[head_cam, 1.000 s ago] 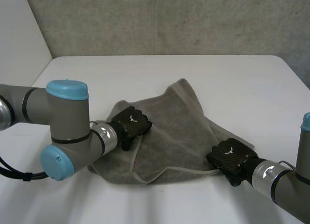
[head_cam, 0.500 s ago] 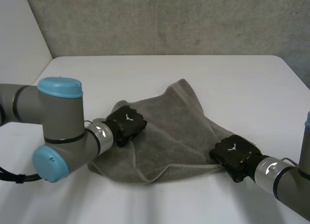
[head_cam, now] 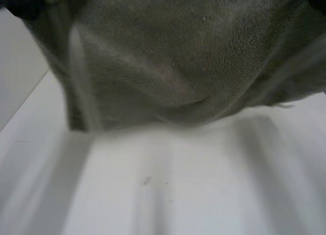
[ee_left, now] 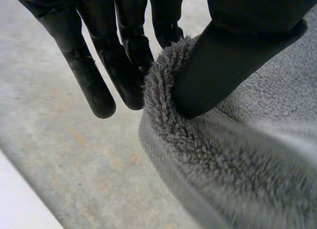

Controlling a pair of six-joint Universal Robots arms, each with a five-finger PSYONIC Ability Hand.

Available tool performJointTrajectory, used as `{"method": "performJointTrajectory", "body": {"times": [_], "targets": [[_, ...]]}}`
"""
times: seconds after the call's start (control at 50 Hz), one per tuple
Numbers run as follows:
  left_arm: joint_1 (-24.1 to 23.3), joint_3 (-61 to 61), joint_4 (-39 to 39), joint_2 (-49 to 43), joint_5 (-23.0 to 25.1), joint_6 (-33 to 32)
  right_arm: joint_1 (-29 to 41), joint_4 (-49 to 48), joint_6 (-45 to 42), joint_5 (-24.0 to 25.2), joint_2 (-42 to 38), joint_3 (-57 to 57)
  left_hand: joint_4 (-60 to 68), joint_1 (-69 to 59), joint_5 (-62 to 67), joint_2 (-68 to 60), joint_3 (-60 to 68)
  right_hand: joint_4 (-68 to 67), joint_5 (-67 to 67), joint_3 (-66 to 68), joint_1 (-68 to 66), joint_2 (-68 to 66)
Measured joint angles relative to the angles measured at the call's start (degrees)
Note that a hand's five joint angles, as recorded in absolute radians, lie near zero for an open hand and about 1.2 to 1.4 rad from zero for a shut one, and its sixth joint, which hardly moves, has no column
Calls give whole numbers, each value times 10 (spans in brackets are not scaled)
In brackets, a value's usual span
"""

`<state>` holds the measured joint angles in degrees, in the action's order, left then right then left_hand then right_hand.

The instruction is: Fold the towel.

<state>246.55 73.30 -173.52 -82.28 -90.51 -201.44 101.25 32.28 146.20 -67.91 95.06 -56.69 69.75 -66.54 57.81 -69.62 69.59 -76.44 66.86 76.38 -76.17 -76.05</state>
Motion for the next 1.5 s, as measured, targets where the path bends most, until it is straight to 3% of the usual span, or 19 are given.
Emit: {"method": "performJointTrajectory", "body": {"times": [0.16,0.42,0.56,0.7,0.82,0.9,1.06,1.18,1.42,1.46,1.5], "targets": [[37,24,17,-32,-10,67,-10,108,-23,0,-119,90,0,-3,0,0,0,0,0,0,0,0],[60,-28,31,-323,-12,88,18,116,-115,-24,-379,135,0,-3,0,0,0,0,0,0,0,0],[62,-209,10,-413,-9,132,74,-28,-117,-102,-487,329,0,-3,0,-1,1,0,0,0,0,-3],[68,-363,-88,-394,-8,281,98,-214,-81,-154,-457,424,0,-3,0,-1,1,0,0,0,0,-3],[83,-363,-151,-359,-8,378,99,-244,-51,-142,-388,342,0,-3,0,-1,1,0,0,0,0,-3],[99,-293,-154,-347,-5,396,99,-203,-55,-119,-354,237,0,-3,0,-1,1,0,0,0,0,-3],[133,-50,-151,-336,28,391,99,-131,-112,-96,-332,-9,0,-3,0,-1,1,0,0,0,0,-3],[148,118,-178,-342,69,382,99,-170,-140,-89,-365,-170,0,-6,0,-1,1,0,0,0,0,-3],[169,247,-229,-324,78,329,92,-280,-105,-86,-373,-292,0,-6,0,-1,1,10,-8,-10,9,7],[174,251,-231,-313,77,324,91,-289,-84,-86,-356,-301,0,-6,0,-1,1,57,-61,-56,55,55],[178,253,-231,-301,77,323,87,-296,-57,-87,-336,-312,0,-6,0,-1,1,180,-188,-179,185,179]]}}
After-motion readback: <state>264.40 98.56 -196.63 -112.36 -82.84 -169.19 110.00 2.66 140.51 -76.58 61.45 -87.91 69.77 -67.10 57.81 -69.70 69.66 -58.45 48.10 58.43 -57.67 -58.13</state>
